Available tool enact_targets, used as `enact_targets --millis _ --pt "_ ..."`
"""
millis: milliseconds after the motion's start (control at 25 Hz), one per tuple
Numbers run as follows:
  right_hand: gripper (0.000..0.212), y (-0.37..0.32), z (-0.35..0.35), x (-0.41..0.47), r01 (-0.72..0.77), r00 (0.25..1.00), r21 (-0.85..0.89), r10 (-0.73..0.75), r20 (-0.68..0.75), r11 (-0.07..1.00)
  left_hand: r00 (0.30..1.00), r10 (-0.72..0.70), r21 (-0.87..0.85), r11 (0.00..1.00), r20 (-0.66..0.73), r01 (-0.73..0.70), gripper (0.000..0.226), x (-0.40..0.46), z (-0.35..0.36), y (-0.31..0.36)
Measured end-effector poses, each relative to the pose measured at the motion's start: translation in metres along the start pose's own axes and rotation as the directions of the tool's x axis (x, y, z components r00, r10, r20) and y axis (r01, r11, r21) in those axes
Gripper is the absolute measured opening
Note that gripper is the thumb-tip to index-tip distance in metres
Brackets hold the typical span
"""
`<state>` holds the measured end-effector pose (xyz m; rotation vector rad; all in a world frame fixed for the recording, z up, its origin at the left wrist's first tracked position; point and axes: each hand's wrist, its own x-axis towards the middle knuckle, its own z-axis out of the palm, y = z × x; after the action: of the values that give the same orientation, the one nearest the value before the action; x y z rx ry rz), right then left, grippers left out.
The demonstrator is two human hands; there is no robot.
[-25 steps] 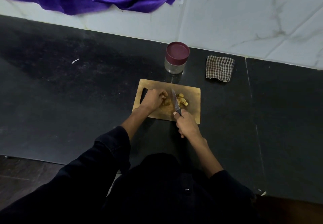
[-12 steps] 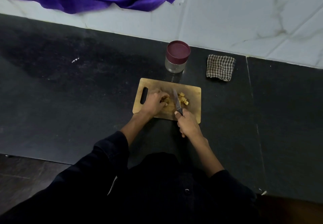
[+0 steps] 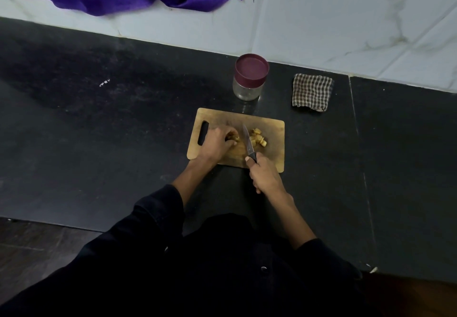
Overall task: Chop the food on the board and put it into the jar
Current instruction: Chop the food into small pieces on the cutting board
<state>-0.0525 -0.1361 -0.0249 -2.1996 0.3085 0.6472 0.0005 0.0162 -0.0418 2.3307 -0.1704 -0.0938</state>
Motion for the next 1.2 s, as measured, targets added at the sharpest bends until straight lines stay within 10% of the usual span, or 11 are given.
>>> enact_targets --millis 1200 --pt "0.023 -0.007 0.019 0.003 0.090 0.982 -0.348 -0.142 -0.126 0.933 0.992 -0.082 -0.126 0.990 -0.100 0.069 0.020 -0.003 0.003 -0.002"
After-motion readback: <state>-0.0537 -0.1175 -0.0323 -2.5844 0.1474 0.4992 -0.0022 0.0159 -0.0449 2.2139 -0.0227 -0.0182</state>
